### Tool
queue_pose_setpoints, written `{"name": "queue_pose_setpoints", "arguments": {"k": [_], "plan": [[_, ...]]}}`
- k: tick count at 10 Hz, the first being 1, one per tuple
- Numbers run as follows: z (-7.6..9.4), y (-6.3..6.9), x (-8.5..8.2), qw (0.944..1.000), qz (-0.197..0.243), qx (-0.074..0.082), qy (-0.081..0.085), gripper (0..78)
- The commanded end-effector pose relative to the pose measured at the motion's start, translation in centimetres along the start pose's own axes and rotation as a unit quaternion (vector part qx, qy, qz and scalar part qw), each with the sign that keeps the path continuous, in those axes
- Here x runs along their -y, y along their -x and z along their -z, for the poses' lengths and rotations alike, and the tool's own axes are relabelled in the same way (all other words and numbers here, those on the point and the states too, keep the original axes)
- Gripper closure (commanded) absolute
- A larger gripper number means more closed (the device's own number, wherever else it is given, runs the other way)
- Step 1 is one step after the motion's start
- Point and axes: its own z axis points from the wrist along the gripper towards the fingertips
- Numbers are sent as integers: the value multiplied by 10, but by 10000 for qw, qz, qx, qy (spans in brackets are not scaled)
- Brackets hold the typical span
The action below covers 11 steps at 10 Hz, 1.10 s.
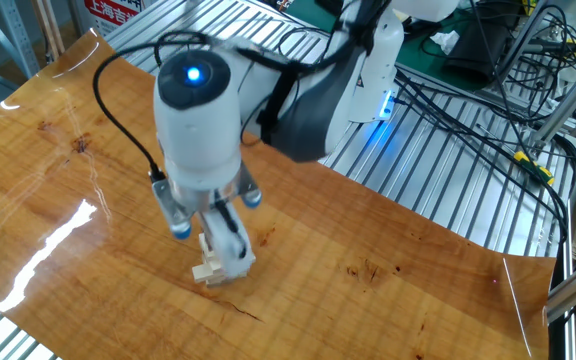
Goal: Play Jenga
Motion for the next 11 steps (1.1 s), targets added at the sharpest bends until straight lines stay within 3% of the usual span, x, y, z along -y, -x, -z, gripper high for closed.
{"name": "queue_pose_setpoints", "arguments": {"k": [1,4,7,9,11], "plan": [[-24,25,-19,9964,-797,295,-47,776],[-31,24,-21,9940,-1048,278,-116,776],[-35,23,-21,9957,-861,311,-144,776],[-47,25,-24,9964,-638,433,-348,776],[-58,26,-25,9964,-596,455,-386,776]]}}
